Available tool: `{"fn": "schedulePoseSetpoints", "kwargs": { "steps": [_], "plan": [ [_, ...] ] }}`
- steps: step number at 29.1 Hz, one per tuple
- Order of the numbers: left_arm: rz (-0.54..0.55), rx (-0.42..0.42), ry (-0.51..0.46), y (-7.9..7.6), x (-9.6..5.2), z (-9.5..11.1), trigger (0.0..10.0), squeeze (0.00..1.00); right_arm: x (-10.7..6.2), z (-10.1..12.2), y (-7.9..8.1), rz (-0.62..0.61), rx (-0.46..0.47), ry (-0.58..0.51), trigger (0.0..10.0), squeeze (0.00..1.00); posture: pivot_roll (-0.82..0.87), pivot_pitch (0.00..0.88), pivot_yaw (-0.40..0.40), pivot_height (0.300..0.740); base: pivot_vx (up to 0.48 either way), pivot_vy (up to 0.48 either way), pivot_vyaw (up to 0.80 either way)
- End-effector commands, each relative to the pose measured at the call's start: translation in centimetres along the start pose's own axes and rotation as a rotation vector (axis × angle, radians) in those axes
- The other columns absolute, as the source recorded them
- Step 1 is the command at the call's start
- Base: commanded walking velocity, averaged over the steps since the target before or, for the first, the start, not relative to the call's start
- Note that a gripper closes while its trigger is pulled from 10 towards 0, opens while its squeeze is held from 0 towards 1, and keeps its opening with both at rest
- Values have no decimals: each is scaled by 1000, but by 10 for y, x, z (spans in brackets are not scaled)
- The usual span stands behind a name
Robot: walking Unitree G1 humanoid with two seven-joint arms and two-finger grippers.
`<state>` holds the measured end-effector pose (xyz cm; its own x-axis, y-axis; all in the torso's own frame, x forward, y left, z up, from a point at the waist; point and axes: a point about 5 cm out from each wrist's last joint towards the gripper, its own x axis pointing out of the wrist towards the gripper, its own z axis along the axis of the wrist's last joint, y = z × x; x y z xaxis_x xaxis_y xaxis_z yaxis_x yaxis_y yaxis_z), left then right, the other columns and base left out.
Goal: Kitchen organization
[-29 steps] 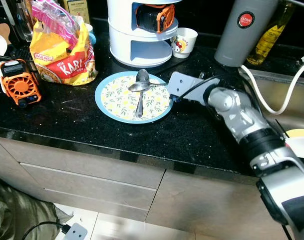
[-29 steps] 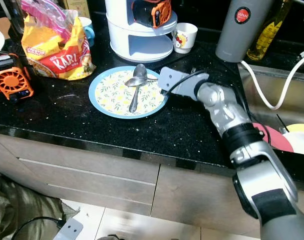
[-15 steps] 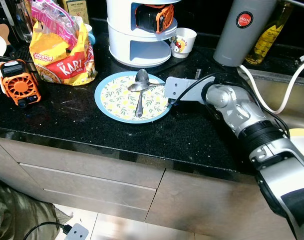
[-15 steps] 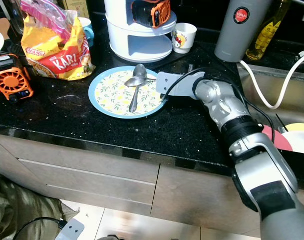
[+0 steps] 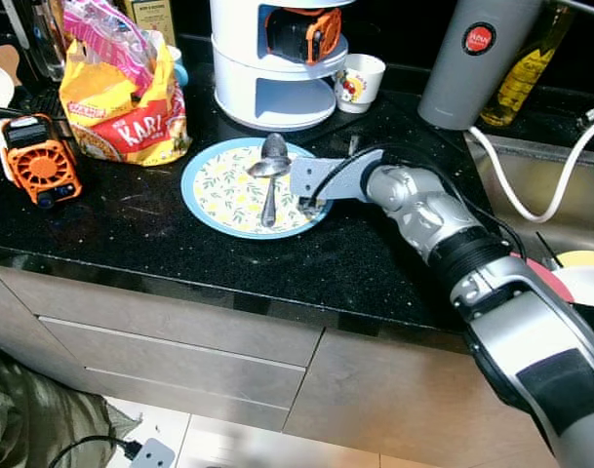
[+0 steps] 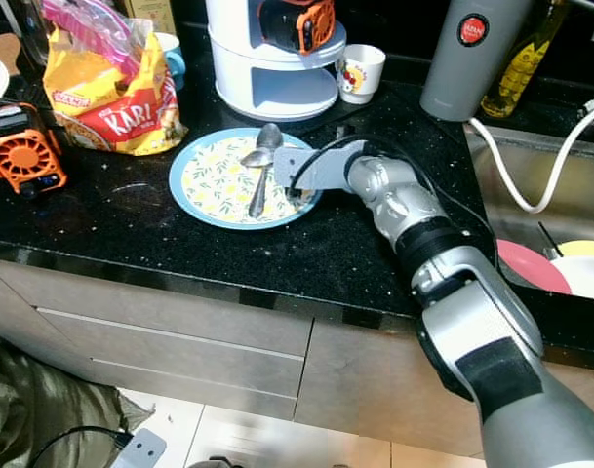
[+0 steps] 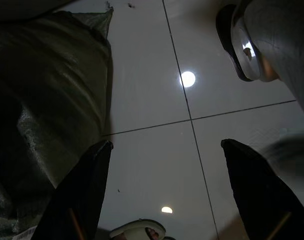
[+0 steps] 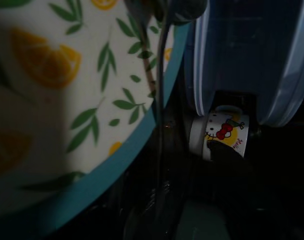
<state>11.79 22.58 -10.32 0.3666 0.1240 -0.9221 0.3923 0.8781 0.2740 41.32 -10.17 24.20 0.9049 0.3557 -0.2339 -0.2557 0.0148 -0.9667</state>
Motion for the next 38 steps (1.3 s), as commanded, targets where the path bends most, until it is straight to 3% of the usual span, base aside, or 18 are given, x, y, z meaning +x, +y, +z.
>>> {"fn": "schedulePoseSetpoints", "kwargs": {
  "steps": [1, 13, 25, 28, 31, 32, 34, 36, 37, 38],
  "plan": [
    [-14, -1, 14, -6, 0, -4, 10000, 0, 1, 0, 1, 3, -1, 6, 0, 0, 53, 113, -64, 740, 0, 0, 0],
    [-16, 6, 7, -6, 0, 0, 10000, 0, 0, -3, -5, -41, 39, 9, 0, 0, 43, 98, -62, 740, 0, 0, 0],
    [-10, 7, -3, -4, 1, 6, 10000, 0, -5, 5, -21, -180, 146, -78, 0, 0, 48, 72, -65, 740, 0, 0, 0],
    [-9, 8, -4, -3, 1, 6, 10000, 0, -7, 7, -27, -221, 216, -109, 0, 0, 48, 66, -65, 740, 0, 0, 0],
    [-9, 11, -5, -3, 1, 7, 10000, 0, -15, 5, -39, -287, 410, -187, 0, 0, 48, 65, -60, 740, 0, 0, 0],
    [-9, 11, -5, -3, 1, 7, 10000, 0, -15, 5, -39, -287, 410, -187, 0, 0, 48, 65, -60, 740, 0, 0, 0],
    [-9, 12, -5, -2, 1, 7, 10000, 0, -19, 4, -42, -305, 527, -237, 0, 0, 47, 66, -58, 740, 0, 0, 0],
    [-9, 12, -5, -2, 1, 7, 10000, 0, -19, 4, -42, -305, 527, -237, 0, 0, 47, 66, -58, 740, 0, 0, 0],
    [-9, 12, -5, -2, 1, 7, 10000, 0, -22, 4, -41, -294, 595, -281, 0, 0, 48, 69, -56, 740, 0, 0, 0],
    [-10, 13, -4, -2, 1, 6, 10000, 0, -27, 6, -38, -273, 754, -365, 0, 0, 46, 73, -50, 740, 0, 0, 0]
  ]
}}
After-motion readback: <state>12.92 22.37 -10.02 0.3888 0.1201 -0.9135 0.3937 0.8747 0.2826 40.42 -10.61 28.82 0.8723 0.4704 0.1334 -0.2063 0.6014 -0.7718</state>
